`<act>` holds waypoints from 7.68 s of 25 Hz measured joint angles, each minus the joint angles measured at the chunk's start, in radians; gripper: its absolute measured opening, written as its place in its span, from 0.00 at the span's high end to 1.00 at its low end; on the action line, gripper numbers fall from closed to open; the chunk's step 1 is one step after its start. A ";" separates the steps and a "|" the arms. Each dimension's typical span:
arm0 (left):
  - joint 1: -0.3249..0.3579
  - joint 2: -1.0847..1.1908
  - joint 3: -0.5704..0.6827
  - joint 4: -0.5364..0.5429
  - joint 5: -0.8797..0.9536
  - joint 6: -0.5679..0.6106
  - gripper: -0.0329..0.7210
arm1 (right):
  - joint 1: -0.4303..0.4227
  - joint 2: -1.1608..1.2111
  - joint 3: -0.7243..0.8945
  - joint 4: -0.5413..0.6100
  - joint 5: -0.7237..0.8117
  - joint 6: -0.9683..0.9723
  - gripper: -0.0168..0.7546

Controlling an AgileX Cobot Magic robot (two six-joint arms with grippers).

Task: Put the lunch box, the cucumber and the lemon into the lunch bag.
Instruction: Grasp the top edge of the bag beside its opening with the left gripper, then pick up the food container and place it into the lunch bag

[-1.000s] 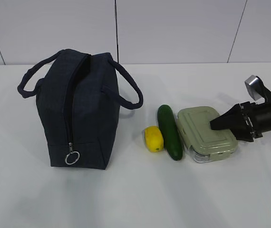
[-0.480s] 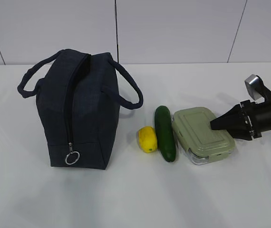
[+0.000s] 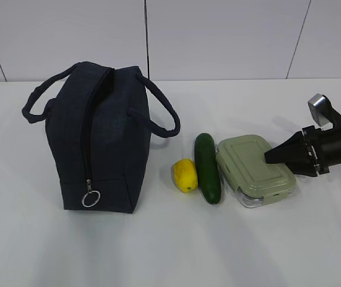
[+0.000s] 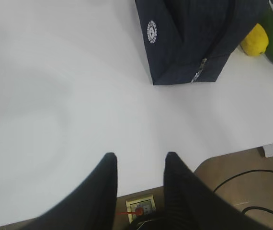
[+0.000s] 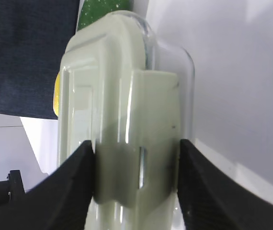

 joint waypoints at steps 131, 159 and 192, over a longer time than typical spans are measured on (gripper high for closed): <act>-0.181 1.192 -0.849 0.214 0.037 0.136 0.93 | 0.334 -0.267 -0.057 0.258 -0.080 0.223 0.51; -0.265 1.192 -0.849 0.110 0.083 0.130 0.93 | 0.449 -0.150 -0.100 0.415 -0.076 0.153 0.51; -0.318 1.192 -0.849 -0.037 0.107 0.130 0.93 | 0.599 -0.042 -0.196 0.503 -0.268 0.103 0.51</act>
